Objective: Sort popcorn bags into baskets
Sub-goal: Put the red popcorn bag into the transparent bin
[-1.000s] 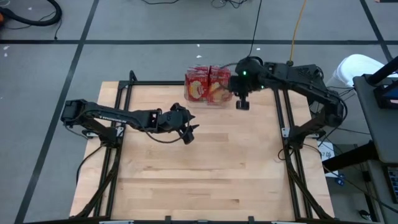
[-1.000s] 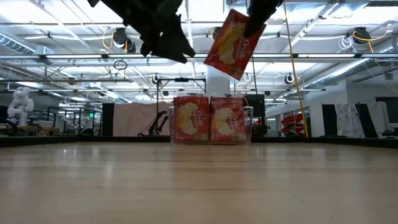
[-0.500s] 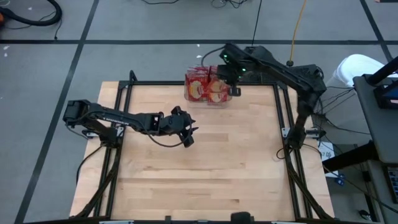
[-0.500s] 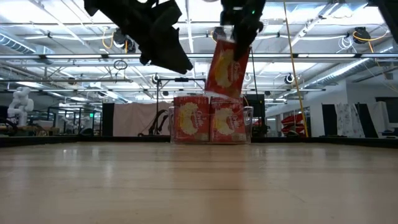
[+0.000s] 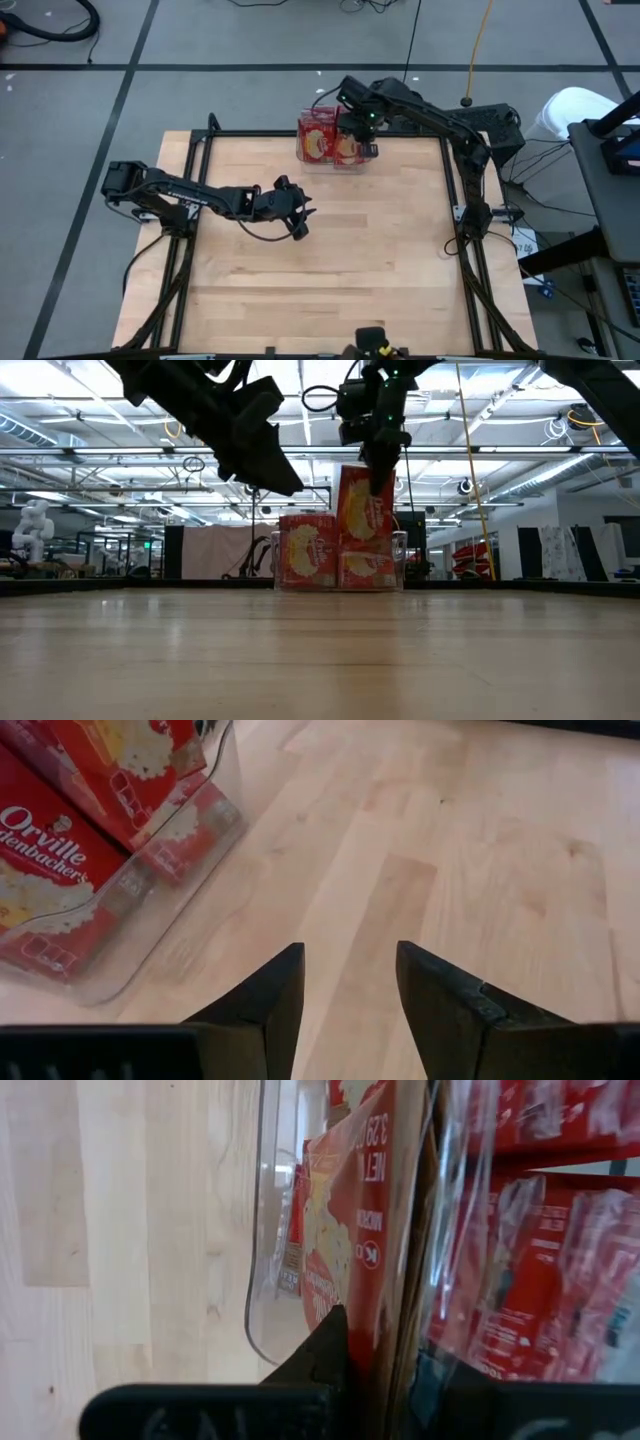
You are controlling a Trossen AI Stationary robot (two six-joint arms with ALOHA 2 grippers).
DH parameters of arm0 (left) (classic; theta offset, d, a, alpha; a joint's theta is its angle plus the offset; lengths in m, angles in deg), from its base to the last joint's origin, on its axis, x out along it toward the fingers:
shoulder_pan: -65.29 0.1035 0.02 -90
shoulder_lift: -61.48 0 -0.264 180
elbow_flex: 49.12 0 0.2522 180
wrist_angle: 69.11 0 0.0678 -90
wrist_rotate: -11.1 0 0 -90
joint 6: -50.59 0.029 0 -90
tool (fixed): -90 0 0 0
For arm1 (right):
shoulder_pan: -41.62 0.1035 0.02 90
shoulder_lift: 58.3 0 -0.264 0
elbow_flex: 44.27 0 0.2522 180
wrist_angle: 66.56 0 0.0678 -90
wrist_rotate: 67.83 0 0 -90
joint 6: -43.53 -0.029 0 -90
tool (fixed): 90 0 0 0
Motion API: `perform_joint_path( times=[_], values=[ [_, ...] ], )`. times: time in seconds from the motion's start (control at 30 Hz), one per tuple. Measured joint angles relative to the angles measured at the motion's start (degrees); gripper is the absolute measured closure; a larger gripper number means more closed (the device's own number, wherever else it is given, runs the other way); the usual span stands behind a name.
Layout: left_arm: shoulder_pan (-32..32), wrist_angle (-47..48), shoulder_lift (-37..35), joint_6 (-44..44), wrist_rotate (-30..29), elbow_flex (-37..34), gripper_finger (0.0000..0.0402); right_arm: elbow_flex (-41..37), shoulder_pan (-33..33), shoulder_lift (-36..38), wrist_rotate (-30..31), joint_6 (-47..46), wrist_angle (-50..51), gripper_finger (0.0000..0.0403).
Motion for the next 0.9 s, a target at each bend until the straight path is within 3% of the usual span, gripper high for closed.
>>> perform_joint_path(
  times=[0.73, 0.9],
  values=[
    [-1.2, 0.0, 0.0, -0.6, 0.0, 0.0, 0.0236, -13.7, -1.4, -0.4, -0.1, -0.2, -7.8, 0.0386],
    [-1.2, 0.0, 0.0, -0.6, 0.0, 0.0, 0.0236, -16.1, -1.4, -0.4, 3.1, -1.5, -12.0, 0.0384]
  ],
)
